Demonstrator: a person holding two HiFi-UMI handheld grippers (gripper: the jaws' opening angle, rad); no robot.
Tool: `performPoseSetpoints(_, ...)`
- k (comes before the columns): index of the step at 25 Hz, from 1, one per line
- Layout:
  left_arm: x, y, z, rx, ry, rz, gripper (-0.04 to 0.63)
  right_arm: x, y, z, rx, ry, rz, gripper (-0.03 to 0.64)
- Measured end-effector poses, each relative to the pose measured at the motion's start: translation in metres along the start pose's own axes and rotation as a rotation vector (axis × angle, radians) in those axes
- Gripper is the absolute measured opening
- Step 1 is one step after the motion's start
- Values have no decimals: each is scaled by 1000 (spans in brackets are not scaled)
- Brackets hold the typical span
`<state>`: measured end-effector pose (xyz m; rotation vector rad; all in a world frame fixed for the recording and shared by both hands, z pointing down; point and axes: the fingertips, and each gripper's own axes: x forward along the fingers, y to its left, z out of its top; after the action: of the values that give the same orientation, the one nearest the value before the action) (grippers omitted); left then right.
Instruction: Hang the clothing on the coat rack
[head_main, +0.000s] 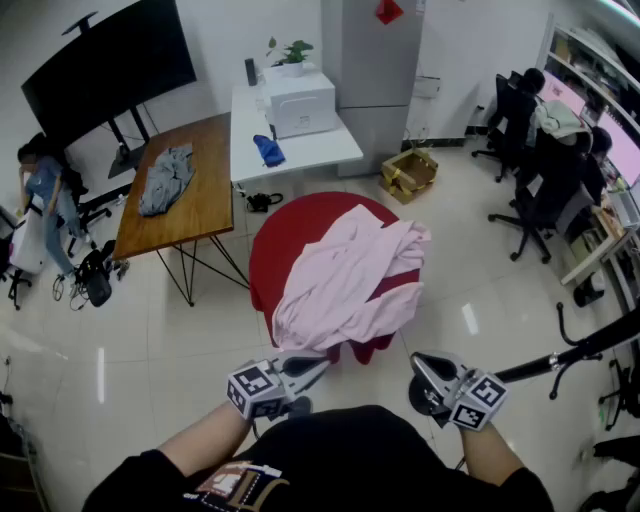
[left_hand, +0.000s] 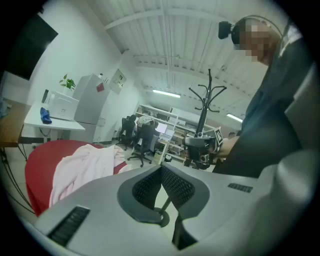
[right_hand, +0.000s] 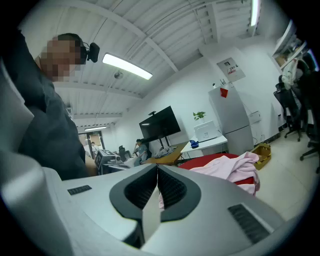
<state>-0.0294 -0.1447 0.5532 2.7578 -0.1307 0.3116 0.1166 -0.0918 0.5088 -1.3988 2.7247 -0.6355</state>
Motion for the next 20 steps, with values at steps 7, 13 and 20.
performPoseSetpoints(7,-21,74,-27,172,125,151,0,71,-10,-14,-134,129,9,11)
performPoseSetpoints(13,-55,151,-73,343,300,310,0,144,-15,-61,-311,330,38,106)
performPoseSetpoints(20,-72,224,-141,689,607,270,69,220,6,-147,-557,621,171,216)
